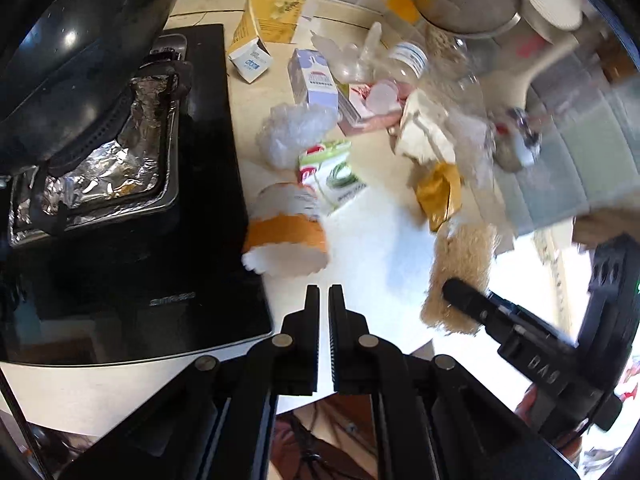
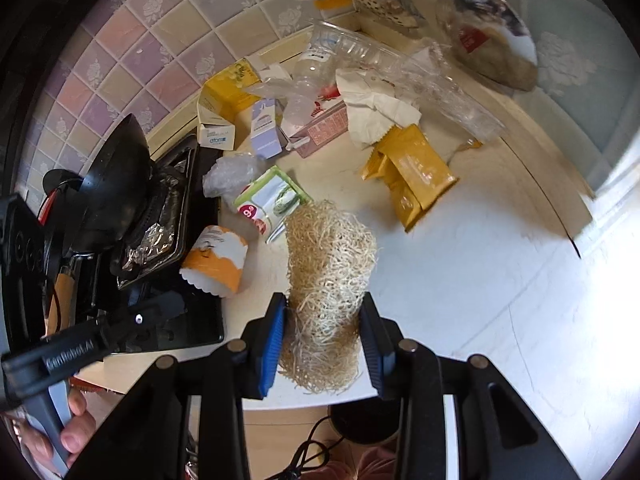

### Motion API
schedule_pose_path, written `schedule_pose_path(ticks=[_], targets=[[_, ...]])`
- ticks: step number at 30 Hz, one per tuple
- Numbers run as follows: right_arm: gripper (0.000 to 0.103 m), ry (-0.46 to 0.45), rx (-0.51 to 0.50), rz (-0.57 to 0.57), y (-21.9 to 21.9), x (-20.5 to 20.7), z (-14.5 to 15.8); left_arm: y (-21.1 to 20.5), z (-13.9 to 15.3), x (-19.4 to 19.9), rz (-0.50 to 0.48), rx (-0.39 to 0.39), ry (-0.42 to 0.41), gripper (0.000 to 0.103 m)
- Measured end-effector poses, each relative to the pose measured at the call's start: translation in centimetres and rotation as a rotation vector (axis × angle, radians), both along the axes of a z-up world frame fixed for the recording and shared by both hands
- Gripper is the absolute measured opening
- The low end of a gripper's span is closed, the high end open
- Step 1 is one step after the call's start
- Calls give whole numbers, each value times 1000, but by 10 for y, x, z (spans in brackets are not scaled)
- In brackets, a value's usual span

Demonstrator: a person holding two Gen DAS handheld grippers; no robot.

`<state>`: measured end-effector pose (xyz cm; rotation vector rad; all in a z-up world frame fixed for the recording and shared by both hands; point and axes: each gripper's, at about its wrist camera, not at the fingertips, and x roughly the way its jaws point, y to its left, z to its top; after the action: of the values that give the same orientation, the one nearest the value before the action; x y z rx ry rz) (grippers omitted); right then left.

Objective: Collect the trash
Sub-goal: 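Grasp the orange-and-white paper cup with the left gripper while the right holds the mesh bundle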

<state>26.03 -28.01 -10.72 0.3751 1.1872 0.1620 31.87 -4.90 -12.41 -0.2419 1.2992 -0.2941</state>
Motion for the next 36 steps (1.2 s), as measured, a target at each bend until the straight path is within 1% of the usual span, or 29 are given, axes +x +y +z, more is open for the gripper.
schedule_pose_path(ticks=[1, 2, 3, 4, 5, 6, 7, 10, 12, 14, 17, 19, 24, 30, 36], targets=[[36, -3, 1, -9, 1, -3, 1, -1, 0, -2, -6, 24, -4, 7], [36, -8, -2, -20, 1, -8, 1, 2, 0, -3, -17, 50, -11, 17], [36, -10, -5, -32, 0, -13, 1, 2, 0, -4, -30, 76, -19, 37], [36, -7, -3, -39, 0, -16, 0, 3, 0, -6, -41, 98, -24, 49], [36, 1, 6, -49, 0, -20, -3, 4, 3, -7, -50, 119, -33, 70], [36, 10, 16, -56, -1, -23, -6, 5, 6, -10, -67, 137, -50, 81], [36, 17, 20, -59, 0, -25, -8, 5, 10, -11, -91, 152, -74, 83], [36, 23, 26, -65, 0, -30, -13, -7, 18, -11, -177, 230, -133, 89], [36, 20, 30, -68, -2, -32, -15, -17, 17, -7, -219, 286, -163, 90], [36, 21, 36, -74, -5, -32, -18, -29, 12, -5, -260, 320, -173, 90], [36, 26, 45, -76, -13, -29, -21, -47, -1, 3, -325, 368, -162, 90], [36, 23, 39, -66, -18, -27, -23, -61, -10, 9, -378, 374, -147, 90], [36, 29, 52, -50, -30, -17, -30, -89, -19, 22, -444, 398, -159, 90], [36, 31, 66, -45, -48, -3, -36, -113, -12, 40, -480, 375, -185, 90], [36, 33, 89, -54, -65, 4, -41, -141, -3, 51, -574, 361, -219, 90]])
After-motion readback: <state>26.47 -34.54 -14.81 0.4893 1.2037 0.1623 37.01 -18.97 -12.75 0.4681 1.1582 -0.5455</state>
